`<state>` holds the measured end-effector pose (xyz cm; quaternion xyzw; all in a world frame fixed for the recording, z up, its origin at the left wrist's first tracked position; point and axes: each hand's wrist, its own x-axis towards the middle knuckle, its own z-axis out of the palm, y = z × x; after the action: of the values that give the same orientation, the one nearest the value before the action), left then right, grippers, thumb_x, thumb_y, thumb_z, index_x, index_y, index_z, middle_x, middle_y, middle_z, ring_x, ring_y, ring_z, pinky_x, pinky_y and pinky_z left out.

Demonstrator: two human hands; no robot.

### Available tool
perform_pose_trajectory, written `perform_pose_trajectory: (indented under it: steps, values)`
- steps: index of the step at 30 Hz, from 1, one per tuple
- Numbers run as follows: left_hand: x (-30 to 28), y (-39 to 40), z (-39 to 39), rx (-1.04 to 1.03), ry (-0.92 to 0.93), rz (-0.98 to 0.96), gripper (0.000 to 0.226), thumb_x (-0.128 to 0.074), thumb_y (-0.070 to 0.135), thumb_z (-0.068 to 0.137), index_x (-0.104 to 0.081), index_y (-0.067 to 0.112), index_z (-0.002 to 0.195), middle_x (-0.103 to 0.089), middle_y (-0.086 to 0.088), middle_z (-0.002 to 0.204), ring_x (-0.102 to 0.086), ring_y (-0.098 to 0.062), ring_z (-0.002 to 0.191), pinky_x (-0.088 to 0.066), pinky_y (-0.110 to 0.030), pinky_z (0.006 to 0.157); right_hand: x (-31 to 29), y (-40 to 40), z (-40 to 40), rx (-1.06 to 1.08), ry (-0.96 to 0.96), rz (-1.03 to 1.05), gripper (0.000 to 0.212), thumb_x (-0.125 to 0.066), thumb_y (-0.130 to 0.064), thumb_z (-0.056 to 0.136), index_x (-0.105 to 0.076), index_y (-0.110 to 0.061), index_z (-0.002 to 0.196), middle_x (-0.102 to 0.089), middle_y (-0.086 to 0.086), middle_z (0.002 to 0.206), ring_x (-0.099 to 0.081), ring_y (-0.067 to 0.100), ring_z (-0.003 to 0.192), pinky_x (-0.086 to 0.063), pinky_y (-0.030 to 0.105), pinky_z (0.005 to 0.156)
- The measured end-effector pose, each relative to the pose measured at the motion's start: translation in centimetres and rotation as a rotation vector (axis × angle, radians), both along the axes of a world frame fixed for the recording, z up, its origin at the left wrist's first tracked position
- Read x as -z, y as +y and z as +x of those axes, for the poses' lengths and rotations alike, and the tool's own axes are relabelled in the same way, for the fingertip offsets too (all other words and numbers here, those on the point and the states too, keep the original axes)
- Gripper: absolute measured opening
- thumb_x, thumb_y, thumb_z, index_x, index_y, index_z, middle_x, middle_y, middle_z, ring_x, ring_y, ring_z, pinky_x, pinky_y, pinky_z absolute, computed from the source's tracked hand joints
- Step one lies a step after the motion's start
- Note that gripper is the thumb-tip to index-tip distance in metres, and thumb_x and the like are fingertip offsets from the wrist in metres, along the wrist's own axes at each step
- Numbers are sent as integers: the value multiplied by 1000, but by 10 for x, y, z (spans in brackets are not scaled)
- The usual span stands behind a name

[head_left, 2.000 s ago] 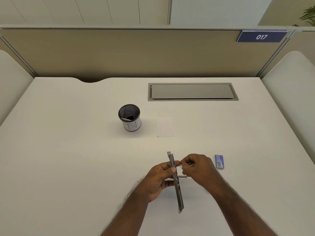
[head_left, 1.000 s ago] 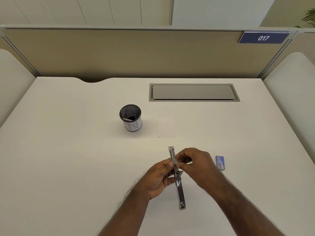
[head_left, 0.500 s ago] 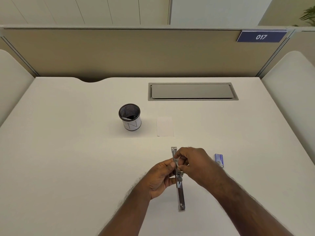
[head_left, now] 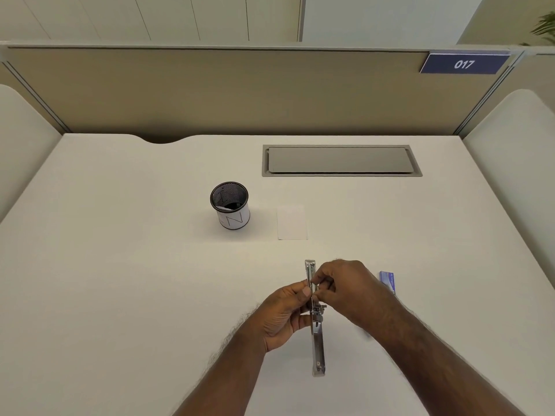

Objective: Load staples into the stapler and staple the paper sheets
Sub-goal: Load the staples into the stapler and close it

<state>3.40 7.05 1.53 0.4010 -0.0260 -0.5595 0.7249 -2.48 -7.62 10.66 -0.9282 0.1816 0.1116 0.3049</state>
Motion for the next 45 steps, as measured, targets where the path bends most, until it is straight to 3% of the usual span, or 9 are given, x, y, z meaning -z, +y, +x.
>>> perform_pose_trajectory:
  steps: [4,8,21,27,31,34,38,42,45]
  values:
    - [0,0,1,3,-9,-1,31,-64,29,86,-71,9,109,-68,-5,86,-65,-15,77,-59,-31,76,-4,-1,-1,-20,-40,2,12,-72,-33,78,-62,-35,84,-59,-15,85,-59,1,74,-48,21,69]
    - [-1,0,2,-1,-12,0,29,-66,29,86,-71,10,106,-68,-5,86,-65,-16,77,-58,-31,74,-7,-2,-1,-31,-40,7,12,-70,-30,81,-67,-30,92,-66,-12,95,-61,2,76,-53,24,72]
    - [-3,-1,0,8,-13,21,29,-57,21,91,-66,4,113,-69,-6,86,-65,-15,76,-59,-31,73,-10,-7,3,-108,30,20,16,-71,-20,78,-61,-33,82,-62,-13,79,-56,2,69,-52,22,68]
    - [-3,-1,-1,25,-42,16,27,-59,24,91,-69,6,108,-70,-4,86,-66,-14,77,-59,-30,73,-13,-10,5,-110,104,-41,13,-71,-38,72,-60,-32,75,-66,-10,73,-65,11,72,-57,33,70]
    - [-2,-2,-3,39,-56,27,32,-65,28,87,-70,8,112,-71,-3,88,-66,-13,79,-58,-30,73,-15,-8,10,-198,130,-212,13,-65,-38,75,-62,-27,79,-62,-8,73,-60,13,69,-45,24,56]
    - [-2,-3,-4,46,-59,29,34,-67,31,85,-71,11,112,-72,-2,91,-65,-12,80,-58,-30,74,-18,-1,15,-275,163,-347,11,-63,-32,79,-63,-23,86,-63,-5,84,-60,17,76,-41,25,58]
    - [-2,-2,-5,45,-58,27,30,-66,31,87,-72,11,110,-72,-2,90,-65,-13,81,-58,-31,78,-18,8,20,-371,269,-450,7,-59,-20,87,-64,-15,91,-51,-3,75,-49,18,68,-28,20,47]
    - [-1,-1,-5,39,-58,40,30,-62,27,90,-70,7,111,-71,-6,90,-66,-15,81,-58,-31,77,-15,13,21,-455,354,-464,25,-52,-15,96,-63,-6,117,-66,6,111,-59,19,88,-26,23,51]
    - [-3,0,-4,38,-54,23,30,-64,30,88,-71,9,108,-71,-4,89,-65,-15,79,-58,-30,75,-18,13,21,-438,304,-453,21,-55,-18,94,-64,-9,109,-68,7,109,-52,17,77,-24,21,47]
